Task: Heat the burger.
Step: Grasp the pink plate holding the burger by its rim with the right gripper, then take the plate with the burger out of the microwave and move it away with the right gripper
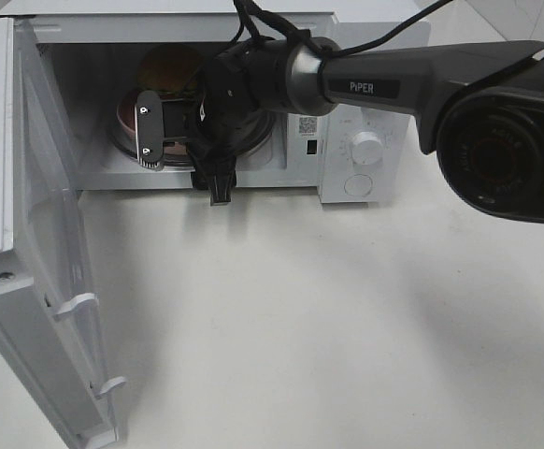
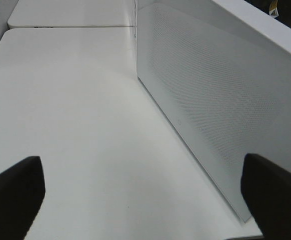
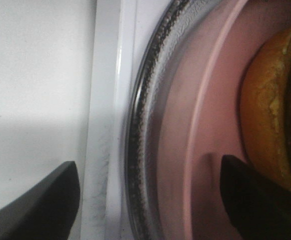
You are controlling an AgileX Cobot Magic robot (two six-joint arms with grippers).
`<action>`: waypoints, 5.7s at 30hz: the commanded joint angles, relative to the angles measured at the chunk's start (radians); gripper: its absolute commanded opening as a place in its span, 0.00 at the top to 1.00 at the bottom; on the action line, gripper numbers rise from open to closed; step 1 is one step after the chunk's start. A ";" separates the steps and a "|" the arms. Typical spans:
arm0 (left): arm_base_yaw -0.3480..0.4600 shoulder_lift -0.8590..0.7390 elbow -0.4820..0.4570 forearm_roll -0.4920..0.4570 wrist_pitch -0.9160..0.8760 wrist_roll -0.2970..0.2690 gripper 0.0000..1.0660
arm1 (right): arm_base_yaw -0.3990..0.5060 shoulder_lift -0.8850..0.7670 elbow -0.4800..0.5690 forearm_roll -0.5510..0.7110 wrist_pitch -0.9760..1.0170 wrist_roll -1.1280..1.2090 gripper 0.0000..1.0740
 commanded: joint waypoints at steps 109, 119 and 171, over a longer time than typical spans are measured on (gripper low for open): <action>0.003 -0.018 0.004 -0.002 0.001 -0.003 0.06 | 0.076 -1.348 1.501 -0.037 -0.167 0.027 1.00; 0.003 -0.018 0.004 -0.002 0.001 -0.003 0.06 | 0.076 -1.480 1.545 -0.070 -0.069 0.086 1.00; 0.003 -0.018 0.004 -0.002 0.001 -0.003 0.06 | 0.076 -1.296 1.575 -0.652 0.451 1.680 1.00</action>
